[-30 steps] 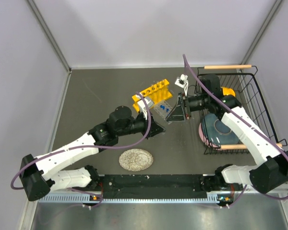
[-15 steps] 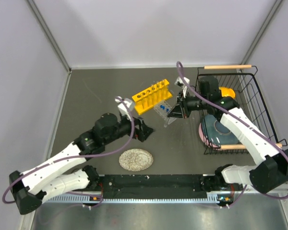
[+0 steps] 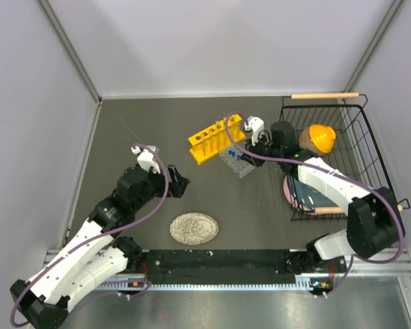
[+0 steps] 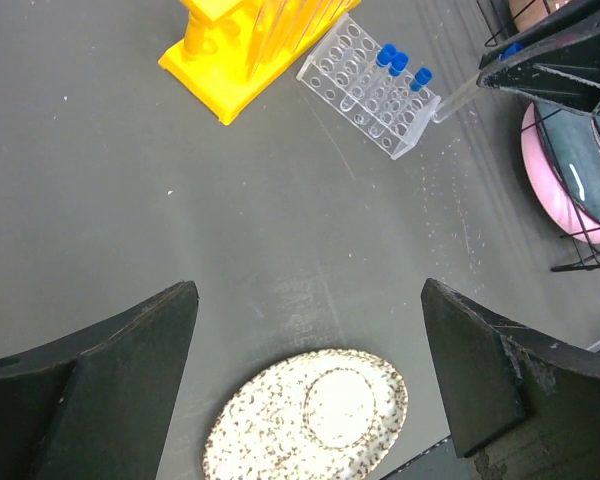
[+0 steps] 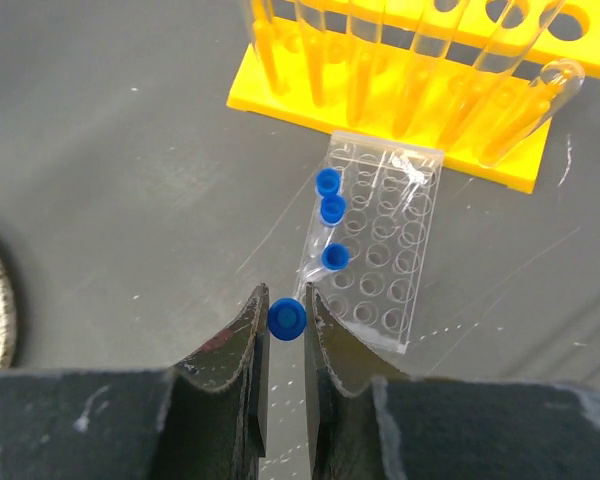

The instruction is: Organize the chemistry lab equipment

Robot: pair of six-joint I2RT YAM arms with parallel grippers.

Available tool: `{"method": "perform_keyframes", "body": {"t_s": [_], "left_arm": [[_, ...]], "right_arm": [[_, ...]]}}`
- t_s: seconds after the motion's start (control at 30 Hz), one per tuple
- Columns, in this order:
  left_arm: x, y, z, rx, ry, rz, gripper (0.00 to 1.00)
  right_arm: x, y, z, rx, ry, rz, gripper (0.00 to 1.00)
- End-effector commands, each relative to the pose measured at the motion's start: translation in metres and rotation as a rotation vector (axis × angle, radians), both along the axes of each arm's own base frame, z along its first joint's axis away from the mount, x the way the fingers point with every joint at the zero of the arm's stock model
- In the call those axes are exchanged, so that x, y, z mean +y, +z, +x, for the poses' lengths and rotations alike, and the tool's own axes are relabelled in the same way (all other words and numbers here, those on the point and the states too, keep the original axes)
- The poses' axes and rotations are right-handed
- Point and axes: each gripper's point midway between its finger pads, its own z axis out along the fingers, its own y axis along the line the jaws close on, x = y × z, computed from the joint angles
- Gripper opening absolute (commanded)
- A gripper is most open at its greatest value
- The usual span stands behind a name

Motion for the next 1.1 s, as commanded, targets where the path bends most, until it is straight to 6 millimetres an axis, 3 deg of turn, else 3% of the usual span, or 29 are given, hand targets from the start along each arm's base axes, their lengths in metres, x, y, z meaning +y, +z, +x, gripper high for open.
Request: {"method": "perform_keyframes", "body": {"t_s": [0.0,0.63,0.87,1.07], "left_arm": [[0.005,0.005,0.005,-0.017,0.031,0.0,0.99],[0.015,0.012,0.007,-0.044,0.056,0.022,0.99],[0.017,0.014,0.006,-0.048,0.058,0.022,0.99],[0.019,0.016,0.005,-0.055,0.061,0.019,0.99]], "right_arm": [[0.015,0.013,0.027,-0.146,-0.002,0.006,0.09],[0.013,-0.044,0.024,-0.03,-0.002,-0.084,0.1],[0.01,-0.048,0.019,-0.016,0.0,-0.091,0.1],[0.008,-0.036,0.014,-0.041,-0.003,-0.075,0.1]]}}
